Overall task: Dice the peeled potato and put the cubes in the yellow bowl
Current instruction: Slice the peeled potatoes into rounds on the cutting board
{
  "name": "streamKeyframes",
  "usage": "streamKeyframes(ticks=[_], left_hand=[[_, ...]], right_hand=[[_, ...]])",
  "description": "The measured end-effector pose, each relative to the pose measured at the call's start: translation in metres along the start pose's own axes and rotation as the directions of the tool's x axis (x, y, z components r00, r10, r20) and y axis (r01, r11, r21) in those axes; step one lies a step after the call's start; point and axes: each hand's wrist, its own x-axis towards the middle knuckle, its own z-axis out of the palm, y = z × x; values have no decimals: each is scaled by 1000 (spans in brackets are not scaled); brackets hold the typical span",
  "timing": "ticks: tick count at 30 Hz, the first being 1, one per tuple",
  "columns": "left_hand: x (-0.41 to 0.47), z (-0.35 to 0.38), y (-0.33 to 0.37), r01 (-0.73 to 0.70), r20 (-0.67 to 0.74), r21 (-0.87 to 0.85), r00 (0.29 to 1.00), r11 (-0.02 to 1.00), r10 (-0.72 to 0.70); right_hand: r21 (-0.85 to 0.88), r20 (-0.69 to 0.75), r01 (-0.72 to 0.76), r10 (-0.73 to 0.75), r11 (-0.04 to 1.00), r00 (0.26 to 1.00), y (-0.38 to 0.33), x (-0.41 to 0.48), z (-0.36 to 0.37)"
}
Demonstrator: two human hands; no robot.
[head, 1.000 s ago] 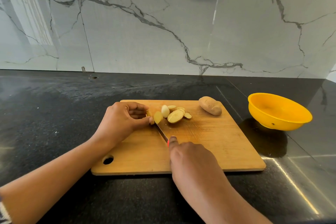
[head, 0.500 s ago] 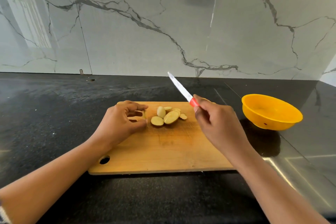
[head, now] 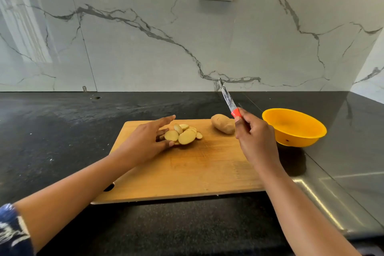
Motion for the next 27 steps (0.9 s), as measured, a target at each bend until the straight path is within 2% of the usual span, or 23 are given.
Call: streamKeyframes(ticks=[2,4,6,8,11,13,16,22,27], left_hand=[[4,-1,7,7,52,-46,999,999,-5],[8,-5,18,-17,39,-68,999,998,20],[20,-9,36,-75,-6,-52,997,996,75],[40,-7,55,-144,16,-4,989,990,144],[78,8,76,-231,231,84,951,969,206],[100,20,82,-244,373,80,906,966,198],[123,33,86,-240,449,74,875,968,183],[132,33,84,-277,322,47,914,960,248],[89,-21,71,-225,48,-29,973,974,226]], right_hand=[[30,-36,-15,16,999,999,1,0,-2],[49,-67,-27,30,998,997,2,0,-4],[65,-101,-40,46,997,994,2,1,-5],[78,-131,-59,69,995,989,2,2,-6],[92,-161,-87,101,992,982,4,5,-8],[89,-169,-94,108,992,980,5,5,-9],[81,-172,-101,114,992,979,6,6,-11],[26,-168,-116,119,993,979,3,6,-12],[3,-167,-112,111,994,980,-1,5,-13]])
